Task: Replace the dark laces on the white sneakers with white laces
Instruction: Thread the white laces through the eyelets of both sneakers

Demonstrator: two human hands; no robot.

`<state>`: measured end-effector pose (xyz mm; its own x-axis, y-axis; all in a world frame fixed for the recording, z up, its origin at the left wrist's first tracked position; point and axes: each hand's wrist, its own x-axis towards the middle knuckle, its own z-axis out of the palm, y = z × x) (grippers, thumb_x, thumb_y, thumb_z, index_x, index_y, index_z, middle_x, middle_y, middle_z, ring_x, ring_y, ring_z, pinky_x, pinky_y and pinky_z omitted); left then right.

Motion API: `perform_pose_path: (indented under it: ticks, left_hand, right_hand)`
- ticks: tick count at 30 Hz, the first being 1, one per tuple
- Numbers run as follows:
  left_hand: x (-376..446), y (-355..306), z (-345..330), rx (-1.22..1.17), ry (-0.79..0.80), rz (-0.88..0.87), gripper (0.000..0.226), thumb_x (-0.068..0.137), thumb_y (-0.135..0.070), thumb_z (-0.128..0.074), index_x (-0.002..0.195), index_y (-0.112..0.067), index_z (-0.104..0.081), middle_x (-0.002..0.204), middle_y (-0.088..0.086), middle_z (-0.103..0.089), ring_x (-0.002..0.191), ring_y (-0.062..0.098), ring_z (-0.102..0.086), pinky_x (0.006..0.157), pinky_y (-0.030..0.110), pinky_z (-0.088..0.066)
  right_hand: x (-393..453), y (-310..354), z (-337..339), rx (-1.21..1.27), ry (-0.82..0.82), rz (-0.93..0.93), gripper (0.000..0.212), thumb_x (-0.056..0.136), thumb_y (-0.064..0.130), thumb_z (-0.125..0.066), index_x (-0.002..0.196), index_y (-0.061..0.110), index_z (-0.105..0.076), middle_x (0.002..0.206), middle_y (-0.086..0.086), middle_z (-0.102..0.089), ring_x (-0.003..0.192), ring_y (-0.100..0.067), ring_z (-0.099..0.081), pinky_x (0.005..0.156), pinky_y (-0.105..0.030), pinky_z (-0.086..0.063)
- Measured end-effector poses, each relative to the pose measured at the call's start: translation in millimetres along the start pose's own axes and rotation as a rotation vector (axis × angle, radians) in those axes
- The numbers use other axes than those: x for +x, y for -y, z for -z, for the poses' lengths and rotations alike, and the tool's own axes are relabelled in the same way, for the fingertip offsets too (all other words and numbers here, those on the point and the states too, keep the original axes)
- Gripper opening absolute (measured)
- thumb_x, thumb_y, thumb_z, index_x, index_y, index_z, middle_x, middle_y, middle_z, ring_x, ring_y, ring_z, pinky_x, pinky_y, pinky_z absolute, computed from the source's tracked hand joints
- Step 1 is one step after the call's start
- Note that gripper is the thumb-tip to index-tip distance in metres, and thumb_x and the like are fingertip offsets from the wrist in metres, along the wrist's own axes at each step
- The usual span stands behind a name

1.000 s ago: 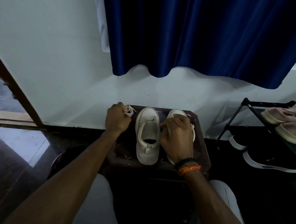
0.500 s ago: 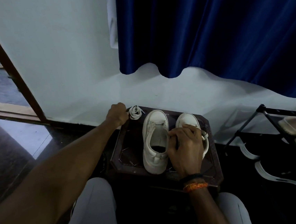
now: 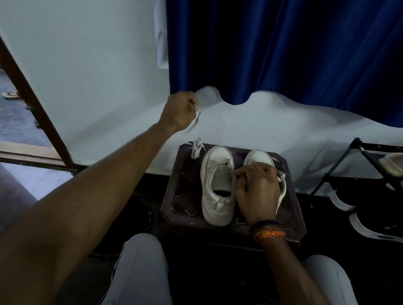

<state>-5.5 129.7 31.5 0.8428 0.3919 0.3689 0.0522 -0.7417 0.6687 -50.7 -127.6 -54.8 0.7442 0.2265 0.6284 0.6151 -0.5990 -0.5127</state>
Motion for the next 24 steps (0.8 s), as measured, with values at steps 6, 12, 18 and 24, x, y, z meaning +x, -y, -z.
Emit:
perform_pose_path:
  ticks: [6, 12, 18, 24]
  left_hand:
    - [7.4, -60.2, 31.0, -0.402, 0.127, -0.008, 0.010, 0.093, 0.001, -0.060, 0.090, -0.006, -0.066, 0.087, 0.007, -0.069, 0.072, 0.012, -0.061, 0.074, 0.031, -0.058]
    - [-21.2, -90.7, 34.0, -0.552, 0.457, -0.022, 0.009, 0.102, -0.006, -0.055, 0.099, -0.002, -0.062, 0.105, 0.017, -0.072, 0.093, 0.028, -0.073, 0.085, 0.037, -0.061]
    - [-33.7, -99.2, 27.7, -0.651, 0.473, 0.022, 0.009, 0.102, -0.004, -0.054, 0.100, -0.002, -0.063, 0.100, 0.019, -0.071, 0.090, 0.027, -0.072, 0.082, 0.036, -0.061]
    - [-46.6, -78.1, 13.8, -0.527, 0.365, 0.125, 0.011, 0.093, 0.003, -0.060, 0.099, -0.002, -0.068, 0.083, 0.006, -0.072, 0.075, 0.014, -0.066, 0.072, 0.026, -0.057]
  right_hand:
    - [21.3, 13.0, 8.3, 0.097, 0.076, -0.136, 0.015, 0.089, 0.014, -0.064, 0.102, 0.012, -0.072, 0.100, -0.006, -0.071, 0.098, -0.029, -0.063, 0.089, -0.037, -0.049]
    - [66.7, 41.4, 13.9, 0.458, 0.205, -0.359, 0.071, 0.090, 0.041, -0.073, 0.149, 0.021, -0.040, 0.139, 0.003, -0.054, 0.076, -0.007, -0.071, 0.081, -0.031, -0.059]
    - [91.1, 40.4, 12.1, 0.755, 0.182, -0.406, 0.008, 0.094, 0.016, -0.068, 0.099, 0.011, -0.072, 0.086, -0.004, -0.075, 0.080, -0.019, -0.075, 0.086, -0.047, -0.061]
    - [87.8, 39.0, 25.0, 0.692, 0.239, -0.375, 0.022, 0.091, 0.011, -0.073, 0.112, 0.010, -0.069, 0.092, -0.010, -0.075, 0.073, -0.020, -0.075, 0.077, -0.043, -0.063]
